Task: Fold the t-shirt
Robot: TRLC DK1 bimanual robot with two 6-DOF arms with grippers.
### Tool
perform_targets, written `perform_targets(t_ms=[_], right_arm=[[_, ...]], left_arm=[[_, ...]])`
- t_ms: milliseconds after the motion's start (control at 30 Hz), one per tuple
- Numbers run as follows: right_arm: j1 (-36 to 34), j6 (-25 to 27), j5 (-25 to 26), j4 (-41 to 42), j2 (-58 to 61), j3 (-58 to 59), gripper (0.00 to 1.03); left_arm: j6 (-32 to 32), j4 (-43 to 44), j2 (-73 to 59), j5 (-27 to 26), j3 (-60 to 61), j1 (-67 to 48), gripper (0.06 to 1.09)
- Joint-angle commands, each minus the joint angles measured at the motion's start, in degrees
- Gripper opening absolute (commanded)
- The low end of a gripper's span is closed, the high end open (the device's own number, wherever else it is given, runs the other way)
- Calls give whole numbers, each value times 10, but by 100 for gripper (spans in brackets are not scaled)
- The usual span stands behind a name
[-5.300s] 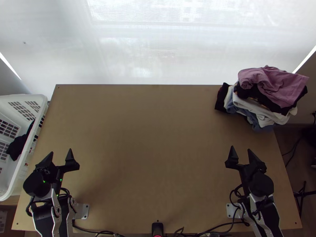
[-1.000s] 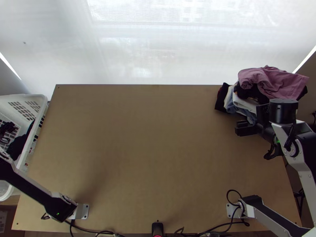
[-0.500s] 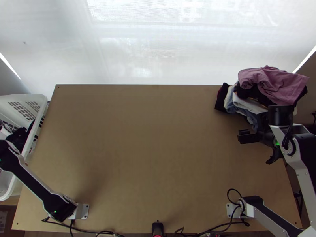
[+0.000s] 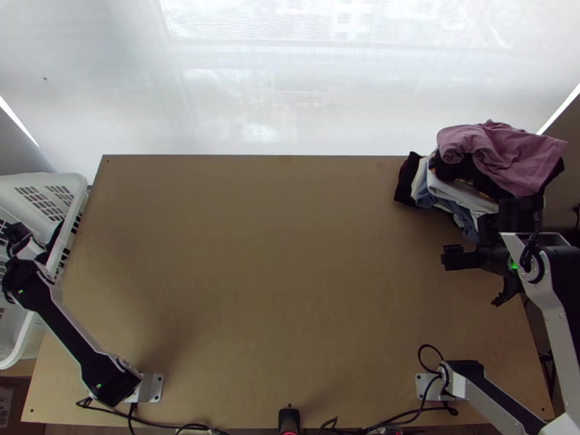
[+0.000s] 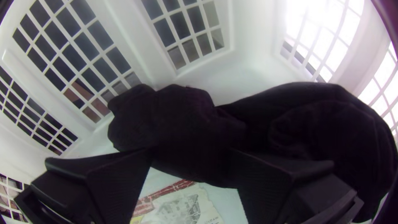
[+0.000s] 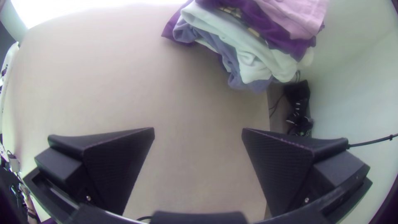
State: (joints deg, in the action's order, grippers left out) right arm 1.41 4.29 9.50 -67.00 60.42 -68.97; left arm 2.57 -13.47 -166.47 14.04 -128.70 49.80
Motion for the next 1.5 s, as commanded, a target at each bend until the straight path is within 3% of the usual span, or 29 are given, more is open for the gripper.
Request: perform_targets(t_ms=[0, 133, 167, 333, 567, 933, 1200, 1467], right_arm=[[-10, -3, -4, -7, 0, 7, 98], [-11, -3, -4, -6, 0, 11, 98], [-11, -3, -4, -6, 0, 12, 98], [-11, -5, -4, 0, 0, 15, 98], [-6, -10, -14, 9, -9, 10, 98], [25, -28, -39, 22, -34, -11, 98], [55, -32, -50, 24, -51, -48, 98], [77, -29, -50, 37, -60, -96, 98]], left_arm=[[2, 14, -24, 5, -10, -5, 56], [3, 20, -15, 5, -9, 1, 15], [6, 9, -8, 5, -8, 3, 10], [62, -65, 70, -10, 22, 10, 10], [135, -187, 216, -115, 31, 32, 10], [154, -245, 509, -213, 127, 18, 10], [149, -248, 805, -297, 276, -31, 10], [118, -248, 1026, -293, 333, -166, 10]])
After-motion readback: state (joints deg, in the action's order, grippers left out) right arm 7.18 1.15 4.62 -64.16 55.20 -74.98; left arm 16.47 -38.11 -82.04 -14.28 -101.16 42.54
